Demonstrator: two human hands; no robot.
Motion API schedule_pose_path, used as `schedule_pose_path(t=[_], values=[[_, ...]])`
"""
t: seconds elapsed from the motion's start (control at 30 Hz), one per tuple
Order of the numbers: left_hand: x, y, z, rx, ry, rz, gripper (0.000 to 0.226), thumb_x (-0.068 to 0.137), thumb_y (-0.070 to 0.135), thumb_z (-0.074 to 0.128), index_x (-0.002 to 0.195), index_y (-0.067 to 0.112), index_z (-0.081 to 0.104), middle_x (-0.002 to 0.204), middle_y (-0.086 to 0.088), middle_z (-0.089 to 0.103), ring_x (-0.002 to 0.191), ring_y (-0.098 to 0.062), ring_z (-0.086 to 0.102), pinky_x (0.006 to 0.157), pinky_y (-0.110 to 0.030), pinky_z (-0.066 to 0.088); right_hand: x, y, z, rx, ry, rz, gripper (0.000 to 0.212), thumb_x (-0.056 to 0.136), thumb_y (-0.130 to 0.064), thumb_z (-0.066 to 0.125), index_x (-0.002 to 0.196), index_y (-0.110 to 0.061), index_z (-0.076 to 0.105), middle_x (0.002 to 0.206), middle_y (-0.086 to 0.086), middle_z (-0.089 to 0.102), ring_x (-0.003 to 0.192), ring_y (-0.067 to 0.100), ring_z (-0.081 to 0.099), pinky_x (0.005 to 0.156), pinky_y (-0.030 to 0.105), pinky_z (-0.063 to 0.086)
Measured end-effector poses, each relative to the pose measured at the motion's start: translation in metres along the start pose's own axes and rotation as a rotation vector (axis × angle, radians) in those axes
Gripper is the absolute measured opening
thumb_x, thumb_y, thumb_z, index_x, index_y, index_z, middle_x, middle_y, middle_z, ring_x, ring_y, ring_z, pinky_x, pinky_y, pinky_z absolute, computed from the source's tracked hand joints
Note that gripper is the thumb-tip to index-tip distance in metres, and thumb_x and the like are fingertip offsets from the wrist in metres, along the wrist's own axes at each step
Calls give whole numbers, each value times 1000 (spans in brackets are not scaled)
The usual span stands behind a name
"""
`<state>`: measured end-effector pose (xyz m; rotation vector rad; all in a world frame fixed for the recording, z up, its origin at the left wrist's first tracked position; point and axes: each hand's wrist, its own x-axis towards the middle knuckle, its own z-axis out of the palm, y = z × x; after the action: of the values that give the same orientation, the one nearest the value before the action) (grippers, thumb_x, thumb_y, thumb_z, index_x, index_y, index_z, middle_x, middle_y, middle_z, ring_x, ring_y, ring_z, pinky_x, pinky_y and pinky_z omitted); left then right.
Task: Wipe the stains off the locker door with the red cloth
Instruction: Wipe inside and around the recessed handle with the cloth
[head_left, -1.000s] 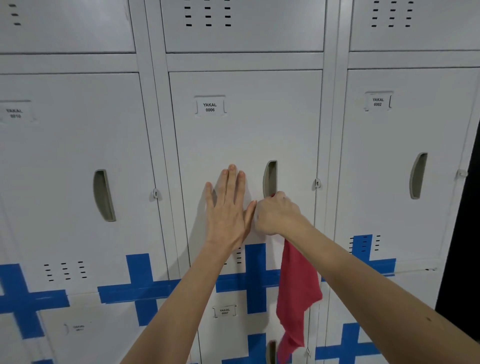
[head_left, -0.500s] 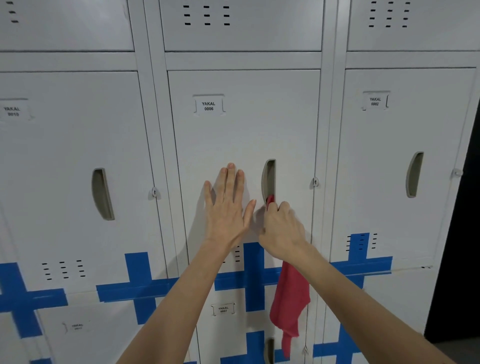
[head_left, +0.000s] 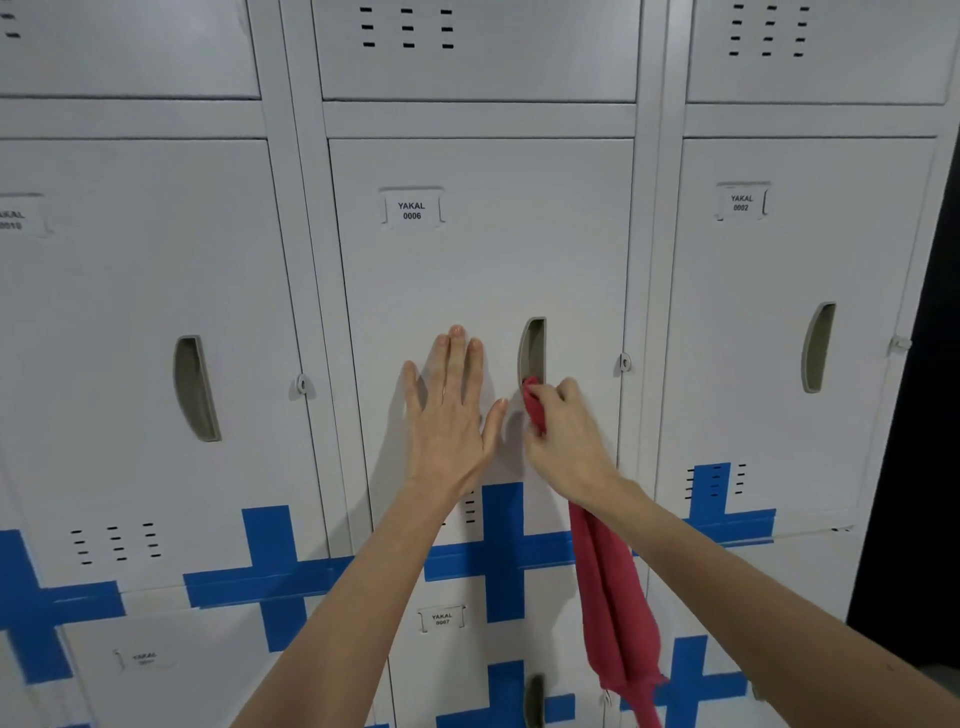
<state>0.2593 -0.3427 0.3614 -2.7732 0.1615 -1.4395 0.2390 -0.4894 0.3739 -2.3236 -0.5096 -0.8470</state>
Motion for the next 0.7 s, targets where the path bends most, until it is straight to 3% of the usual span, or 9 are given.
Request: schedule_pose_path(t=[0.13,0.23,0.4,0.53,0.63,0.7], values=[[1,0,3,-6,5,-2,69,97,50,15,152,10,13,161,-11,4,148,-23,4,116,-57,14,1,-7,13,-385,-130,23,35,87,-6,51,121,-3,47,118,13,42,98,23,49,73,28,45],[1,0,3,-6,-3,1,68,98,50,9,152,10,13,161,-11,4,148,-23,4,116,-56,14,8,-15,11,-426,-188,77,37,84,-6,55,120,-1,47,119,16,43,103,26,48,77,31,46],[2,3,-1,-5,-15,-8,71,97,51,3,152,8,14,161,-13,5,148,-25,5,116,-57,14,10,-12,0,173,-143,266,18,89,-12,45,103,-2,52,103,16,55,80,23,51,64,27,37],[2,7,-1,-2,-27,-33,72,97,52,3,152,7,16,160,-14,7,148,-26,6,115,-58,15,-4,-9,9,734,-173,518,49,84,-5,47,132,-11,46,100,-1,55,88,16,49,76,27,39],[2,6,-2,-43,-23,-28,74,95,53,-2,152,9,12,161,-11,2,148,-23,1,116,-57,11,0,-8,12,1027,-163,649,56,82,1,48,136,-13,46,72,0,50,63,13,45,59,25,36],[1,5,-3,-68,-24,-19,73,95,54,-4,153,11,9,161,-9,-3,148,-20,-5,118,-55,5,5,-12,8,1113,-164,633,58,85,2,48,139,-19,42,68,2,47,57,12,42,55,25,35]])
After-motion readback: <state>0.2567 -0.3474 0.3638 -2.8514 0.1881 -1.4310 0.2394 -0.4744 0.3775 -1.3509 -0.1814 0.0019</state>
